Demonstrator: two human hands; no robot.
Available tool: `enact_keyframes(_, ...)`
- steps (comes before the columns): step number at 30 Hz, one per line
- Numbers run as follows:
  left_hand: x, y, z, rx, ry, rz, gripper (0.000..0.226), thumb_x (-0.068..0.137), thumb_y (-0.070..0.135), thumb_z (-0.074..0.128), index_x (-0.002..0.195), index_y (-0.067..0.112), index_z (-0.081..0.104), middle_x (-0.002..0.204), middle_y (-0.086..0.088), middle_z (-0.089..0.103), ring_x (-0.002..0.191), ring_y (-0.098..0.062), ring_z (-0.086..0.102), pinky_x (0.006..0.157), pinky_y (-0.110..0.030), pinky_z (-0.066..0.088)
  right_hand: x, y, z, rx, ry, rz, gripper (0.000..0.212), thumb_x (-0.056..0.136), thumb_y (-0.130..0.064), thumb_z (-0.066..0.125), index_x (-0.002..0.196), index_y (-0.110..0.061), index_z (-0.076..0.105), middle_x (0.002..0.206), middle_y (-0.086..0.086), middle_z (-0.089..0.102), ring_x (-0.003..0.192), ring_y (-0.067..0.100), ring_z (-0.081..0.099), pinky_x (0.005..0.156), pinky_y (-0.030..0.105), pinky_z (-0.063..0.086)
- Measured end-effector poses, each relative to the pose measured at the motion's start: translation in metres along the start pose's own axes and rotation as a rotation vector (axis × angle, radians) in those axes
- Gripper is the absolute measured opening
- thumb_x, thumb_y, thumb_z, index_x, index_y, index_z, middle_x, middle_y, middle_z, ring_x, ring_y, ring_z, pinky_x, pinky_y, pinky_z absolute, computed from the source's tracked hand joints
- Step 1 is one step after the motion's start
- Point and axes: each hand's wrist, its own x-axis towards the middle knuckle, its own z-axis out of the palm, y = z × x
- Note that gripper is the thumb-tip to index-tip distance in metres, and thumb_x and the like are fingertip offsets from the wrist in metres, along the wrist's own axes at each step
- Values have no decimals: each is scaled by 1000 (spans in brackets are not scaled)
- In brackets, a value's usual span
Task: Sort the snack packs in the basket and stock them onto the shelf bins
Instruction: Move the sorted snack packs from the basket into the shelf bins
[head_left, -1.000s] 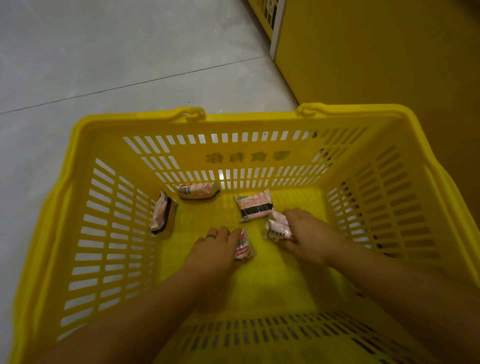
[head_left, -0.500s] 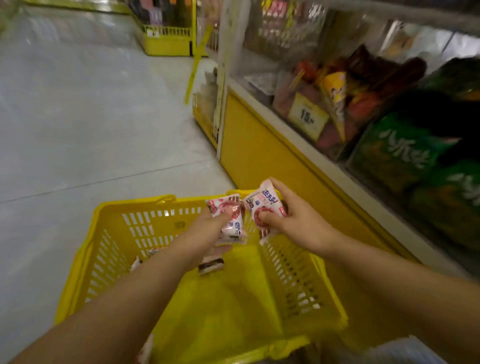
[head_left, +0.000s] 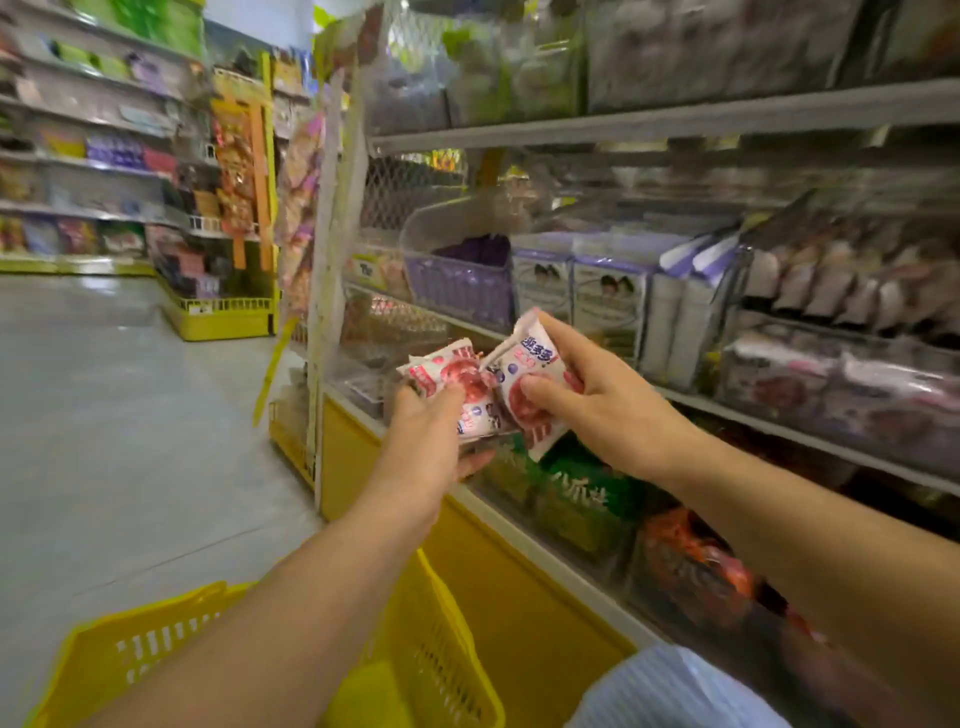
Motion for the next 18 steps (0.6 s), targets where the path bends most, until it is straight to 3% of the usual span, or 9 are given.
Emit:
enact_keyframes(2,-5,13,17,4,-37,16,18,100,19,45,117,13,47,106,-10,65,84,-21,67,61,-33,56,-6,-12,-44,-127,57,-6,62,91,-33,59,146,-35,30,117,-13,59,101,7,62,95,35,49)
enact_keyframes(5,-11,26,37,-17,-101,17,15,100,21,47,114,16,48,103,-9,65,74,-15,69,56,-29,56,-17,-26,-107,-320,119,-16,51,85,-34,65,132,-36,45,82,-16,65,74,1,63,75,32,53)
enact_keyframes(6,-13,29,42,-11,-128,20,16,100,21,47,115,17,48,104,-8,66,72,-14,70,56,-28,56,-19,-28,-126,-374,138,-8,48,84,-32,66,129,-36,49,79,-18,64,73,-1,62,74,30,53)
enact_keyframes(10,-18,35,58,28,-211,26,20,99,25,50,117,18,49,108,-9,67,80,-15,72,65,-31,58,-13,-20,-186,-474,61,104,48,86,-27,66,132,-33,52,104,-5,67,91,12,66,82,33,52)
enact_keyframes(15,-20,34,72,83,-269,41,16,99,27,50,114,23,51,106,-6,68,84,-14,72,68,-29,57,10,13,-210,-560,-22,202,48,88,-26,65,134,-30,52,116,1,64,95,14,60,82,30,44)
enact_keyframes(18,-17,35,74,117,-289,53,19,98,28,51,116,22,51,105,-5,68,81,-11,72,67,-28,57,23,26,-209,-762,-24,173,50,86,-25,65,134,-30,52,121,1,62,90,14,55,79,27,44)
